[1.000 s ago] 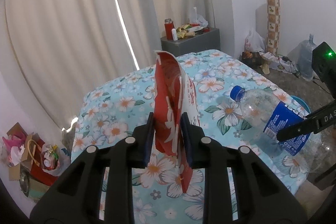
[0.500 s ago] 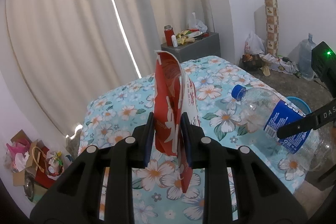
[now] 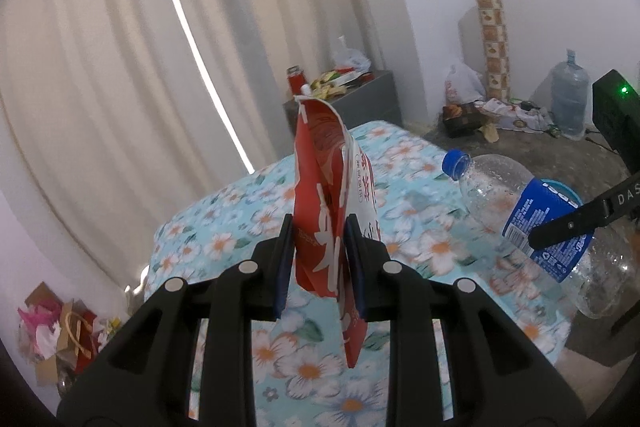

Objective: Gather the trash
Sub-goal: 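Lift the candy bag and Pepsi bottle and carry both over the wastebasket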

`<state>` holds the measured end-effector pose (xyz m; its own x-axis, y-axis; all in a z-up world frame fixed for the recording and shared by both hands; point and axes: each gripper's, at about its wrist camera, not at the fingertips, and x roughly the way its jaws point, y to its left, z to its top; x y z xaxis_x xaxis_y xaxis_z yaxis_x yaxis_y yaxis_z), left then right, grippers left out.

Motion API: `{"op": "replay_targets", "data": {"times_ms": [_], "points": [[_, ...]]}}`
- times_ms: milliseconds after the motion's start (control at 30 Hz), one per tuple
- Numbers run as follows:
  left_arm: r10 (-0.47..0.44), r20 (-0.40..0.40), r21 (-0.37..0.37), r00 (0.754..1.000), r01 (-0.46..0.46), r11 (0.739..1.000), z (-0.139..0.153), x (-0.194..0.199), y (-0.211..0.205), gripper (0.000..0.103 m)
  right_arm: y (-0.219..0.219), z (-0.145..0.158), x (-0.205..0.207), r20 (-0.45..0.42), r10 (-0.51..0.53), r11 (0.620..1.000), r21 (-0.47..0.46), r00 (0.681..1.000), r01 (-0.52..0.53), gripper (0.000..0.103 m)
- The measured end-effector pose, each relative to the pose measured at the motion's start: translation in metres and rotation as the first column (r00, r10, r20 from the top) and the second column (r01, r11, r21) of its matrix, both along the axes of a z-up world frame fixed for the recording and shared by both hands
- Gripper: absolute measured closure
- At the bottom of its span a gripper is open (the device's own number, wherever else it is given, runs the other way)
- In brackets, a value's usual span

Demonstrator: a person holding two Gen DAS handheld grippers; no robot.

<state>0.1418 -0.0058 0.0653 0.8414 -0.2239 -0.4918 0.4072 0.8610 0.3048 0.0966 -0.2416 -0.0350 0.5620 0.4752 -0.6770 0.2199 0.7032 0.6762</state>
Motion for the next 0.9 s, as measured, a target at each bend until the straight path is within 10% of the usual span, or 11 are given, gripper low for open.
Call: {"op": "replay_targets", "data": {"times_ms": [267,433,667,900], "points": [[-0.2,-0.012,0.016,0.98,0.2,0.98,0.009,-0.002,-0.088,0.08,-0.084,-0.005,-0.063,0.04,-0.259,0.963,0.09,0.965,0.255,0.045],[-0.371,-0.126,-0.041,0.92,0.368,0.929,0.002,0.011,-0.173,0.08,-0.175,-0.026,-0.13,-0.011,-0.535,0.841,0.085,0.845,0.534,0.045],[-0.492,-0.478,-0.179,0.728,0.467,0.866,-0.064,0.06,-0.318,0.078,-0.256,-0.087,-0.189,-0.132,-0.715,0.679,0.1,0.686,0.727,0.045],[-0.372,-0.777,-0.22,0.508,0.334,0.916,-0.189,0.115,-0.417,0.077,-0.313,-0.172,-0.171,-0.23,-0.732,0.599,0.23,0.641,0.767,0.044]]}}
